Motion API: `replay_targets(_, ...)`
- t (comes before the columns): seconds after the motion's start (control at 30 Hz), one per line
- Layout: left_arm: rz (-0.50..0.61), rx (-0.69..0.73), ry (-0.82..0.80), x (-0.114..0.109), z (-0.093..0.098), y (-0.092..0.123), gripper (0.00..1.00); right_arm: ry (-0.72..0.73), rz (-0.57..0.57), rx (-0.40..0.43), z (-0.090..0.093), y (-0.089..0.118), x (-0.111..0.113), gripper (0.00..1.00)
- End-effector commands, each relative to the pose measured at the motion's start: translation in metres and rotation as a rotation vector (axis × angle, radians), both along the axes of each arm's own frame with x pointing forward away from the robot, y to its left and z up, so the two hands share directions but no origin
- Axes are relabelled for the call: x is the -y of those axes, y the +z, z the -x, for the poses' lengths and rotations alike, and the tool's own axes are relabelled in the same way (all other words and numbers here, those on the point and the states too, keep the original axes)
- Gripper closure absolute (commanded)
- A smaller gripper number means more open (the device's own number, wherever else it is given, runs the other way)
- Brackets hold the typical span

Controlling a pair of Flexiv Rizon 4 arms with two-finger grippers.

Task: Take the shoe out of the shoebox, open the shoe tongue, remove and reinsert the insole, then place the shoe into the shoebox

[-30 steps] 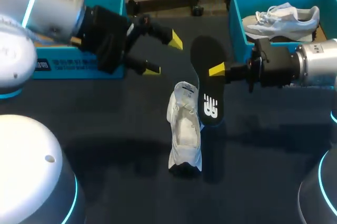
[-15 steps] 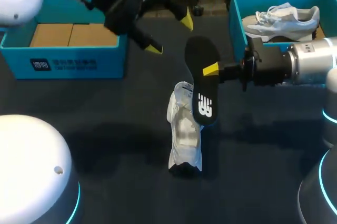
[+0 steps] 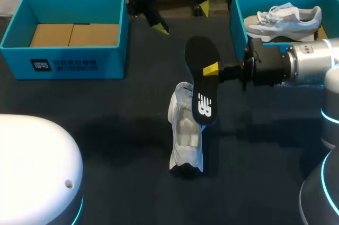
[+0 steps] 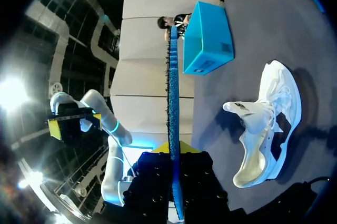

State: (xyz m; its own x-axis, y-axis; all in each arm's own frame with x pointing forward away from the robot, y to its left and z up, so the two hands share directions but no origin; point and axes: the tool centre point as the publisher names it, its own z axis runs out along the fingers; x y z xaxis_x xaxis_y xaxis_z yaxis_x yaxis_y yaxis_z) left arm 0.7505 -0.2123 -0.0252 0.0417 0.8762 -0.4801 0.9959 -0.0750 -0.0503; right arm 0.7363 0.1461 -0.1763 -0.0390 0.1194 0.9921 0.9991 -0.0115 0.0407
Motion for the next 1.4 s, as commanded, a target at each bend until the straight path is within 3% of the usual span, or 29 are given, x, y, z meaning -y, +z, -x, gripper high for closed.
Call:
replay_targets(0.03, -0.384, 0.014, -0.025, 0.007, -0.003, 0.004, 0.0, -0.005, 0.0, 0.001, 0.001, 0.0, -0.001, 1.0)
replay_targets(0.4, -0.468, 0.047, -0.005, 0.013, -0.009, 0.01, 0.0, -0.008, -0.009, 0.018, -0.002, 0.0, 0.001, 1.0)
replay_targets(1.4, -0.36, 0.102, 0.001, 0.055, -0.008, 0.003, 0.0, -0.009, -0.013, 0.034, 0.003, 0.002, 0.006, 1.0)
